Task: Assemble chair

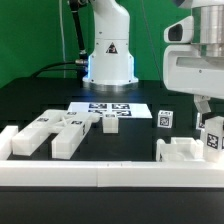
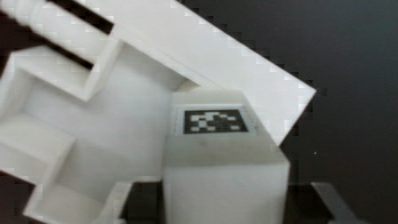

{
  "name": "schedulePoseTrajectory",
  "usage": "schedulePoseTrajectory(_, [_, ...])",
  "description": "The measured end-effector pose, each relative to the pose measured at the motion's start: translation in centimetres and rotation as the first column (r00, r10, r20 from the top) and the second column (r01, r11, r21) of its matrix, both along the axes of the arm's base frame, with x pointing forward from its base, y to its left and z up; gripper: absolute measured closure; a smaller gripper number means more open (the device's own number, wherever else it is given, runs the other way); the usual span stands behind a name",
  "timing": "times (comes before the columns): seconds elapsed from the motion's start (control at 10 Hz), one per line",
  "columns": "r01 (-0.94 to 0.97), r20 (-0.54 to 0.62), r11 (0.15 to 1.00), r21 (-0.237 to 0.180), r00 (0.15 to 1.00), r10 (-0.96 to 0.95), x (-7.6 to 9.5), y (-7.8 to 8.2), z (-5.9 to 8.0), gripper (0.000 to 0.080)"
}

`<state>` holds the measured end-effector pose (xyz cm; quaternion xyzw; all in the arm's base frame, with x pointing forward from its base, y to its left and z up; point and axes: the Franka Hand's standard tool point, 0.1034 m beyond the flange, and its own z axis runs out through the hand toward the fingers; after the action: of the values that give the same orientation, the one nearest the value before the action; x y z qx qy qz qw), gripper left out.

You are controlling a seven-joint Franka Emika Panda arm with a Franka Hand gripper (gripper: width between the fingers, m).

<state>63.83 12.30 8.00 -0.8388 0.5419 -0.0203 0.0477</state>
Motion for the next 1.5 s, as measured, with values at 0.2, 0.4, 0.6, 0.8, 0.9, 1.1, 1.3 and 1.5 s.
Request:
schedulePoseTrajectory(0.2, [0.144,-0.015,0.989,0.019,0.989,-0.144,-0.13,0.26,-0.05,0.0511])
schedulePoseTrajectory(0.4, [0.234,-0.024,0.972,0.028,0.972,-0.234,-0.15,0.33,-0.06,0.0511])
schedulePoseTrajectory(0.6, [0.337,-0.035,0.941,0.038,0.941,-0.336,-0.15,0.32,-0.08,0.0511])
schedulePoseTrajectory(0.8, [0.306,-0.032,0.951,0.036,0.952,-0.305,-0.19,0.36,-0.14,0.0511])
schedulePoseTrajectory(0.9, [0.264,-0.029,0.964,0.033,0.964,-0.263,-0.19,0.37,-0.15,0.0324])
schedulePoseTrajectory(1.1, [0.123,-0.016,0.992,0.021,0.992,-0.123,-0.21,0.54,-0.11,0.0166])
schedulePoseTrajectory(1.3, [-0.056,-0.004,0.998,0.009,0.998,0.056,-0.24,0.64,-0.17,0.0154])
schedulePoseTrajectory(1.5, [-0.191,0.004,0.982,-0.003,0.982,0.191,-0.26,0.63,-0.21,0.0151])
